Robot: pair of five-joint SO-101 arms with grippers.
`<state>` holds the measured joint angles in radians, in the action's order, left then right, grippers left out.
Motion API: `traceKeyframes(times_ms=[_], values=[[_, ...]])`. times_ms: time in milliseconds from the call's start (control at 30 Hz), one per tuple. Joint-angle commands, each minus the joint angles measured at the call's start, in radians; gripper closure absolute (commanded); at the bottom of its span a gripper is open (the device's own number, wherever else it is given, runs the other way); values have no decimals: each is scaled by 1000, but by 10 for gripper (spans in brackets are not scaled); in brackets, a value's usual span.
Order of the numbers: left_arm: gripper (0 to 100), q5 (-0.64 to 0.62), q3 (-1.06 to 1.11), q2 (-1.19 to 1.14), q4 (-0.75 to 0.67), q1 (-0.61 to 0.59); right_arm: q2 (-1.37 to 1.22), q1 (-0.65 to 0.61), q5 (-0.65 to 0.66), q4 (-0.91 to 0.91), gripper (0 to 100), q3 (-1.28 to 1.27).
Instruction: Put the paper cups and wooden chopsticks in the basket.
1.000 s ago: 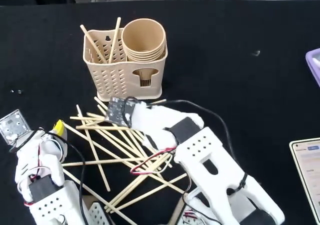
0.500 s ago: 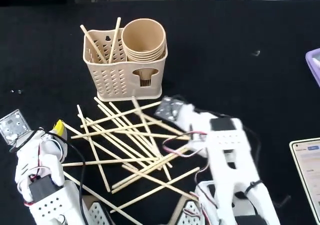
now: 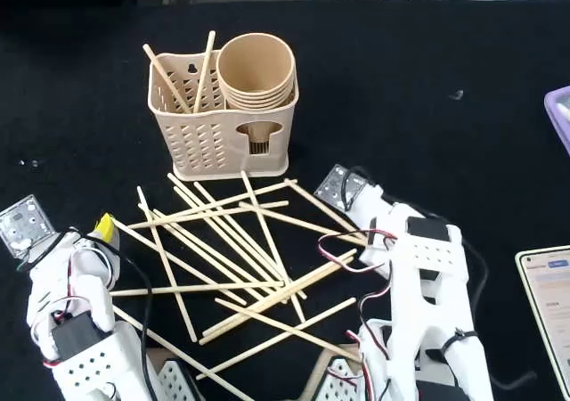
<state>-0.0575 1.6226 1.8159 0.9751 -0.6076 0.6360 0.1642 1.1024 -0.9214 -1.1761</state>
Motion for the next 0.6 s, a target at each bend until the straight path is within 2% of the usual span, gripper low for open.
traceKeyframes(times_ms=[0,267,400,567], values=[[716,2,-4,6,-20,1,44,-60,-25,23,804,19],[716,2,-4,6,-20,-1,38,-285,-304,95,804,105],[716,2,-4,6,-20,-2,36,-391,-353,95,801,104],[716,2,-4,6,-20,-2,-15,-404,-379,101,798,113]])
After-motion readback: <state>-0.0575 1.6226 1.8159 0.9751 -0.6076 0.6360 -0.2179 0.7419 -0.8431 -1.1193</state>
